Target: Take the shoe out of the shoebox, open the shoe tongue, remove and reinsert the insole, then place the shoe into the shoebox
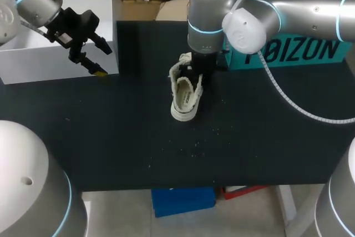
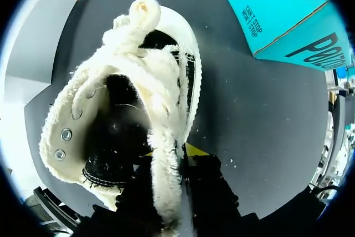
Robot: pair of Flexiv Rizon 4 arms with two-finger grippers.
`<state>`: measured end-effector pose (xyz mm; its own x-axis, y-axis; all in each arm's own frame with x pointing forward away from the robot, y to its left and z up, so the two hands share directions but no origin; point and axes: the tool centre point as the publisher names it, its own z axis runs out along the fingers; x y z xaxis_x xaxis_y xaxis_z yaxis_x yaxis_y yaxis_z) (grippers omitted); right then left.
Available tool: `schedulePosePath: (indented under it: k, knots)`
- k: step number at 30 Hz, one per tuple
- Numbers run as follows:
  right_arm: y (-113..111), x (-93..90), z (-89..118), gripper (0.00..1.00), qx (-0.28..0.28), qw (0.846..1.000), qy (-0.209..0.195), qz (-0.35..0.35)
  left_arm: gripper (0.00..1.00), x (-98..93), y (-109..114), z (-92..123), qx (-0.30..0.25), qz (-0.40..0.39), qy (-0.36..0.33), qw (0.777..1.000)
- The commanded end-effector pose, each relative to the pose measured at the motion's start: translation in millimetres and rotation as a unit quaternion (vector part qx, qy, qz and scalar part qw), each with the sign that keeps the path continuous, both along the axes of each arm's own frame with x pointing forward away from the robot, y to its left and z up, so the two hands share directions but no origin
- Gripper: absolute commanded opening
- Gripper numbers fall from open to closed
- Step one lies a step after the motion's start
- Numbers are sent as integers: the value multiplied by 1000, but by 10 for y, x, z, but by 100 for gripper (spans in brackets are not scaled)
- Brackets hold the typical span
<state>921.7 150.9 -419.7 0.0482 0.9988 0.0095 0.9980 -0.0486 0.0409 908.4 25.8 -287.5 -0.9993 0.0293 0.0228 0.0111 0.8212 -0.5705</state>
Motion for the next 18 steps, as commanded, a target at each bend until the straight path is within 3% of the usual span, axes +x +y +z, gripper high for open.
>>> schedulePosePath:
  k: [1,6,13,16,18]
  knots:
    - [50,-55,103,0,-7,1000,-1,-4,100,-4,1,-10,0,0,-2,1000]
    - [39,-129,304,0,5,1000,-5,-8,100,-4,1,-10,0,0,-2,1000]
    - [5,-99,835,0,17,999,-10,27,100,-4,1,-10,0,0,-2,1000]
    - [13,-36,1251,0,38,994,-26,98,100,-4,1,-10,0,0,-2,1000]
    - [-1,27,1521,0,55,982,-35,178,100,-4,1,-10,0,0,-2,1000]
